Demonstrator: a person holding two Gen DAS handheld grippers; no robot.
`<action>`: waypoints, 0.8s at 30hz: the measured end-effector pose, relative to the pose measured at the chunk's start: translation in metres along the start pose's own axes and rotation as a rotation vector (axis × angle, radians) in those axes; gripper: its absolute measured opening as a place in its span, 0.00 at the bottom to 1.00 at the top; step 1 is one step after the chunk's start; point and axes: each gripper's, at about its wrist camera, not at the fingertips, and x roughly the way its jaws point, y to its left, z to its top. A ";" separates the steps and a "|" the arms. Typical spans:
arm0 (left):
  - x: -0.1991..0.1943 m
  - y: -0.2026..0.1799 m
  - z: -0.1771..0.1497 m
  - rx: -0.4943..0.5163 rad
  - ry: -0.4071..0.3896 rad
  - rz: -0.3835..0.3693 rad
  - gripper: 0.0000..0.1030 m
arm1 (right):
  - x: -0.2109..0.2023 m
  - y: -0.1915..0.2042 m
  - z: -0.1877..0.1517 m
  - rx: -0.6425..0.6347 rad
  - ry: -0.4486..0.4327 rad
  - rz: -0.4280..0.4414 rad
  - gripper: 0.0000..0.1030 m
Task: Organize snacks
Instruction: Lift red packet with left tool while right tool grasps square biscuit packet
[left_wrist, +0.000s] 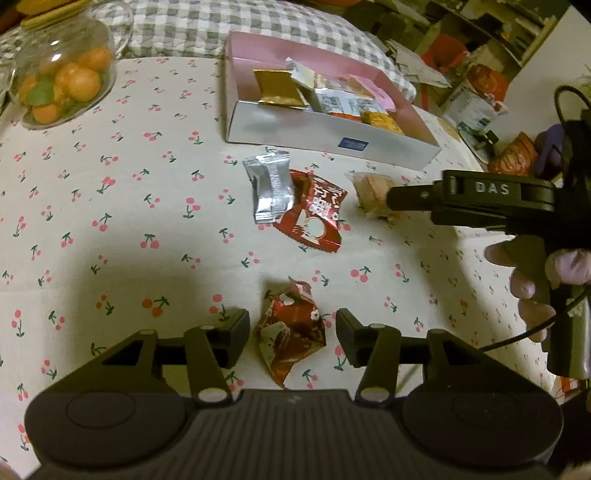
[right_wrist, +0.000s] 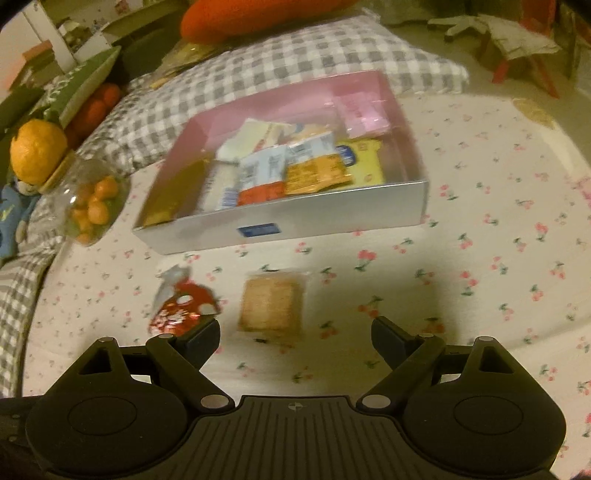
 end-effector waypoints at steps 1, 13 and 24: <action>0.000 -0.001 0.000 0.006 0.001 -0.003 0.46 | 0.002 0.003 -0.001 -0.008 -0.002 0.003 0.88; 0.007 -0.007 -0.001 0.082 0.049 0.013 0.46 | 0.018 0.021 -0.007 -0.139 -0.054 -0.060 0.81; 0.005 -0.008 -0.001 0.089 0.039 0.071 0.36 | 0.019 0.041 -0.017 -0.311 -0.072 -0.111 0.36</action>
